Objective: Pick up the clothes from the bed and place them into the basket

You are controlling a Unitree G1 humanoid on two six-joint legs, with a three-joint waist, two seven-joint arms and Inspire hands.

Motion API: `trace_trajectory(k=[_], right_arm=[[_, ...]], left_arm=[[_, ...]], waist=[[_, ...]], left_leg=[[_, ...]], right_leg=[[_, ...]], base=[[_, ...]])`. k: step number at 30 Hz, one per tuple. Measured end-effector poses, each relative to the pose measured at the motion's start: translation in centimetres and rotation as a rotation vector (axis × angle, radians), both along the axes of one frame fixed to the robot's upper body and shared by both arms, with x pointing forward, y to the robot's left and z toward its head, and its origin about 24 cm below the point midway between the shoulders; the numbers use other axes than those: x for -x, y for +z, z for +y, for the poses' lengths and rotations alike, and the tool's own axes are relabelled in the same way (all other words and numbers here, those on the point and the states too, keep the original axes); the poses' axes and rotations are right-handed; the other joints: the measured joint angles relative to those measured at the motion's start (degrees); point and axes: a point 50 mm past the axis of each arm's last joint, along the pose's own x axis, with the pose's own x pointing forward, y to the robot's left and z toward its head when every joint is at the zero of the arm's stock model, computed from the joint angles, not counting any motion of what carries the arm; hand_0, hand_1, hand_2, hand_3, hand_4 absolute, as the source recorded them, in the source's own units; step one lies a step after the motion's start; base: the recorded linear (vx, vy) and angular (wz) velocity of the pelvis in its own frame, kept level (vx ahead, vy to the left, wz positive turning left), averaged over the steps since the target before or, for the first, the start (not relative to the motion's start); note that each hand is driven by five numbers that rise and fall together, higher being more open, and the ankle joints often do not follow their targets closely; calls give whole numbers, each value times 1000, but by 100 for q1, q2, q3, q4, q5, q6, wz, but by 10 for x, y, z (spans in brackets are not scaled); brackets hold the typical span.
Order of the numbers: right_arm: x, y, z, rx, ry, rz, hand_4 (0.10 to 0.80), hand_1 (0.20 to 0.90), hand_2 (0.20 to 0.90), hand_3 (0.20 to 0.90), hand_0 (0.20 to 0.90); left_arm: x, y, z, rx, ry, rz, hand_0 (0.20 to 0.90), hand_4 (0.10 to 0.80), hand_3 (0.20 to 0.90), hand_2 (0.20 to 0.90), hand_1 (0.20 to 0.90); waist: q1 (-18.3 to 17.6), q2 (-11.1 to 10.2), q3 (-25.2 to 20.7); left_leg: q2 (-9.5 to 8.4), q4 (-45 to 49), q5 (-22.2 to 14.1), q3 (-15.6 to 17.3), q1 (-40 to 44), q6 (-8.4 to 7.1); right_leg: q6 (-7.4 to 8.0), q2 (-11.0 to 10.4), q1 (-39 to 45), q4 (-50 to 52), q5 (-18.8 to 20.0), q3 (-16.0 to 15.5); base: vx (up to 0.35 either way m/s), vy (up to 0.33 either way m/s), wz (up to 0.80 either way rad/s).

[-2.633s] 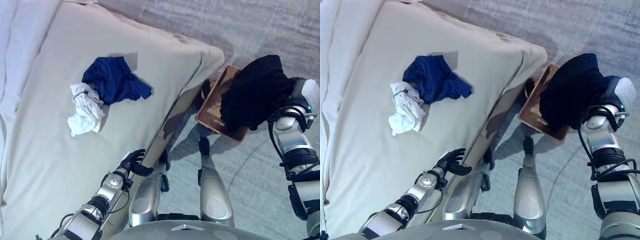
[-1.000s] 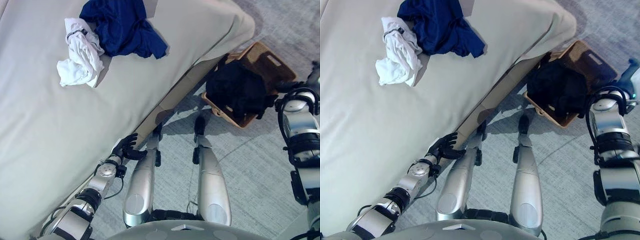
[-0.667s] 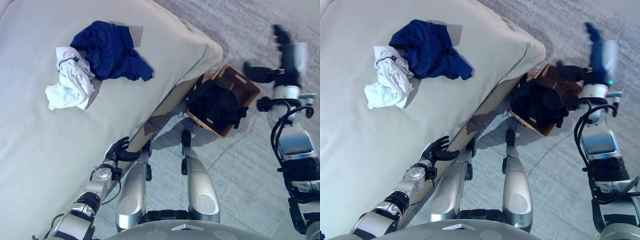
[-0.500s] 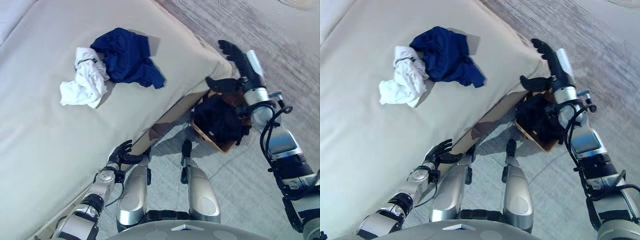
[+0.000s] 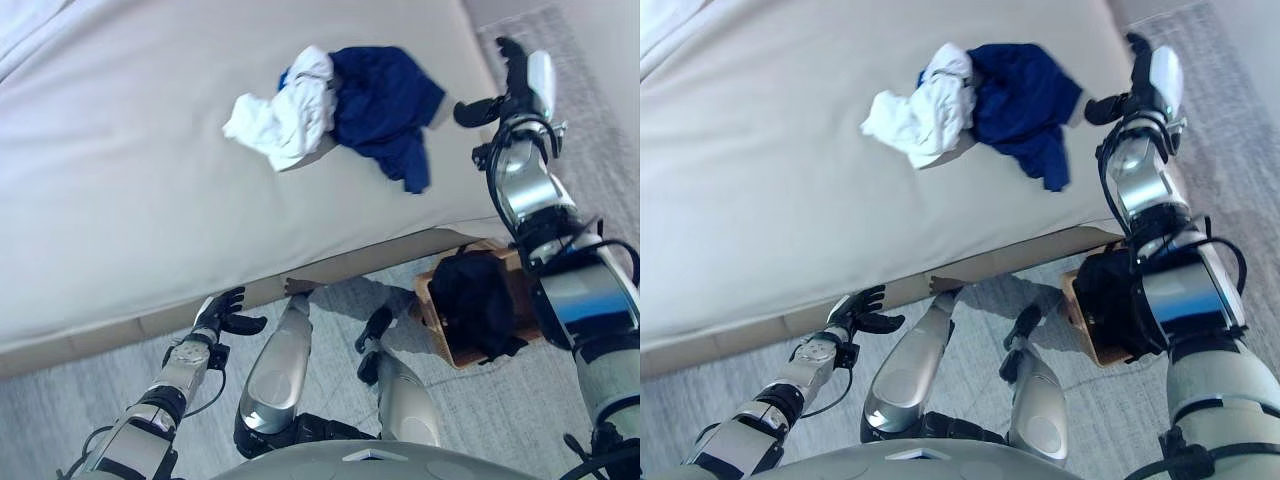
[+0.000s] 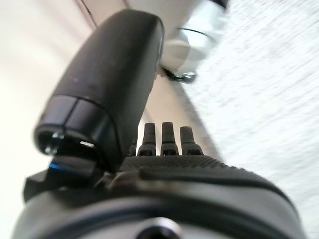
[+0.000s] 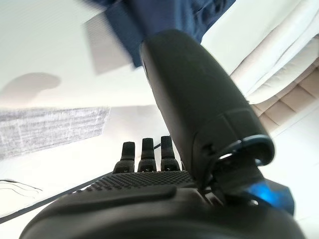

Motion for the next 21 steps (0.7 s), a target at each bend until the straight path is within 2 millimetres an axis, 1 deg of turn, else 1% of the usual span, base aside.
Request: trace_trajectory(k=[1,3,5,7,11,14,15,16,17,18,21], right_arm=[[-1,-2,1,8,-11,10,800,900,900,900,900],[-3,-1,2,4,-43,33,800,900,900,900,900],[-4,3,3,4,-59,45,800,900,900,900,900],[-5,-2,2,13,-76,83,800,900,900,900,900],[-6,0,4,47,-83,106,800,900,900,900,900],[-9,24,10,58,-78,66,800,900,900,900,900],[-9,28,11,56,-74,61,800,900,900,900,900],[-10,35,12,58,-70,66,471,618,618,571,618],[-10,38,13,57,-66,78,100,300,300,200,300],[-11,43,13,61,-66,98,100,300,300,200,300],[-9,66,9,59,-65,93,100,300,300,200,300]], left_arm=[[2,-1,0,5,6,6,900,800,900,900,900],[2,-1,-1,14,6,-2,900,800,900,900,900],[2,0,-3,23,5,-15,900,800,900,900,900],[2,0,-5,48,15,-29,900,800,900,900,900],[1,1,-12,90,5,-59,900,800,900,900,900],[-6,11,-24,148,-30,-144,900,800,900,900,900],[-8,13,-26,156,-40,-158,900,800,900,900,900],[-11,17,-31,171,-57,-187,900,800,900,900,900],[-13,20,-34,182,-64,-199,900,800,900,900,900],[-15,22,-36,188,-72,-211,900,800,900,900,900],[-18,27,-41,196,-91,-236,900,800,900,900,900]], waist=[[49,0,0],[186,-2,-1],[276,-3,-1],[366,-4,0],[403,-17,6],[326,-24,6],[314,-26,7],[278,-30,9],[265,-30,9],[250,-30,9],[207,-32,9]], left_leg=[[-37,24,8,-34,-58,-13],[-118,105,-3,-79,-337,-6],[-144,234,26,-79,-646,-6],[-184,371,7,-120,-915,-4],[-227,533,5,-176,-1294,-2],[-219,749,13,-255,-1822,-8],[-210,796,16,-282,-1933,-12],[-208,830,38,-331,-2056,-27],[-205,856,39,-353,-2122,-31],[-196,881,38,-375,-2196,-30],[-165,879,47,-419,-2359,-43]], right_leg=[[10,-42,-21,1,-4,-101],[8,-105,-246,38,-23,-124],[22,-130,-507,122,-12,-166],[46,-163,-732,229,-31,-201],[85,-207,-1097,438,-59,-236],[108,-186,-1586,627,-76,-247],[109,-172,-1691,670,-77,-256],[109,-169,-1807,732,-77,-282],[123,-170,-1885,795,-88,-316],[149,-164,-1942,818,-107,-344],[138,-138,-2109,861,-117,-366]], base=[[-11,63,24],[-11,60,18],[87,17,10],[70,48,12],[4,26,6],[0,0,0],[-18,-24,6],[-13,-47,5],[-14,-70,5],[-15,-71,4],[-23,-50,2]])
